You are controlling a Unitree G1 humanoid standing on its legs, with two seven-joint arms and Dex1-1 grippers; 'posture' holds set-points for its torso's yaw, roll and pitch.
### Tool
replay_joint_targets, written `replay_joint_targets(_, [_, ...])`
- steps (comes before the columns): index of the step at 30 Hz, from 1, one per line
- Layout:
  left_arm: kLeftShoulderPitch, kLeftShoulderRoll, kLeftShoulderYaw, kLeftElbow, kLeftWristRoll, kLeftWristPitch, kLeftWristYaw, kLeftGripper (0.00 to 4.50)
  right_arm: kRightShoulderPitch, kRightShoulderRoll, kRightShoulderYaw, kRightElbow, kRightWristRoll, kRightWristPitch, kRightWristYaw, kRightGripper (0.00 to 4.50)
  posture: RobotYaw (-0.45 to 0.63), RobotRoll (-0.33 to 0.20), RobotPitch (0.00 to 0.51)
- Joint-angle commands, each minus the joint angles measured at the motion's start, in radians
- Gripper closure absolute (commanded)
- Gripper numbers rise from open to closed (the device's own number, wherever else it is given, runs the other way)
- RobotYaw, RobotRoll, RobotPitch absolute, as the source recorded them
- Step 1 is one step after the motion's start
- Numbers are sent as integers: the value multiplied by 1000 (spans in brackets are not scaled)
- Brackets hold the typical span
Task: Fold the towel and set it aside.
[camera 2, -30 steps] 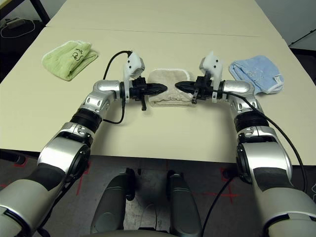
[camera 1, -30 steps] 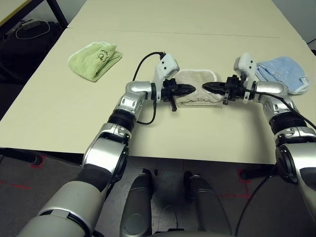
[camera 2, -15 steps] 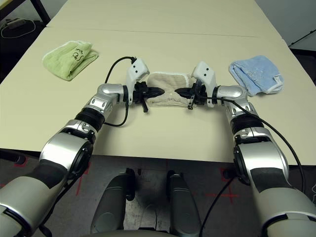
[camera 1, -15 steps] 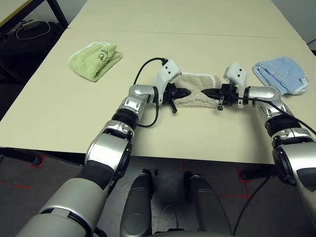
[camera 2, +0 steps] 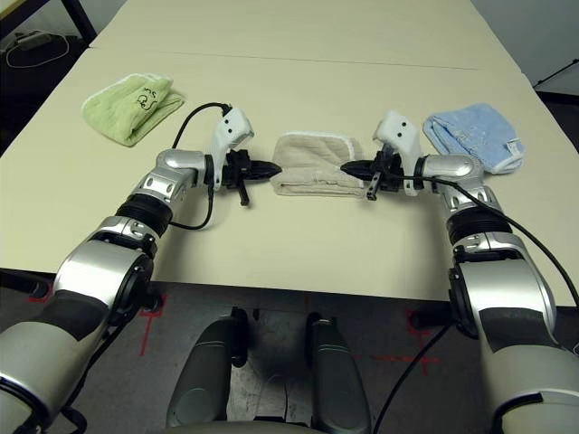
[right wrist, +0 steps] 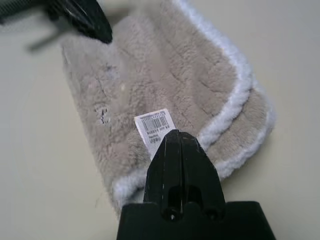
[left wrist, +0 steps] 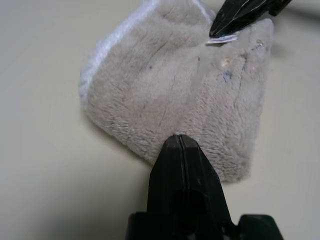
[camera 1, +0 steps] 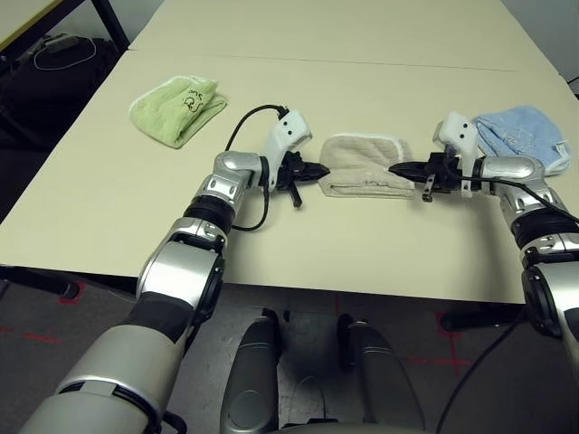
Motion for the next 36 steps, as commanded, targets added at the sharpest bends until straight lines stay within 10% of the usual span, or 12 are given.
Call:
replay_joint_targets(1, [-12, 16, 35, -32, -41, 9, -56, 4451, -9, -11, -77, -48, 92, 49, 44, 4500, 40, 0, 196])
replay_joint_targets(36, [-107, -126, -20, 160, 146, 4, 291, 4451, -62, 117, 88, 76, -195, 54, -413, 4500, 25, 0, 203])
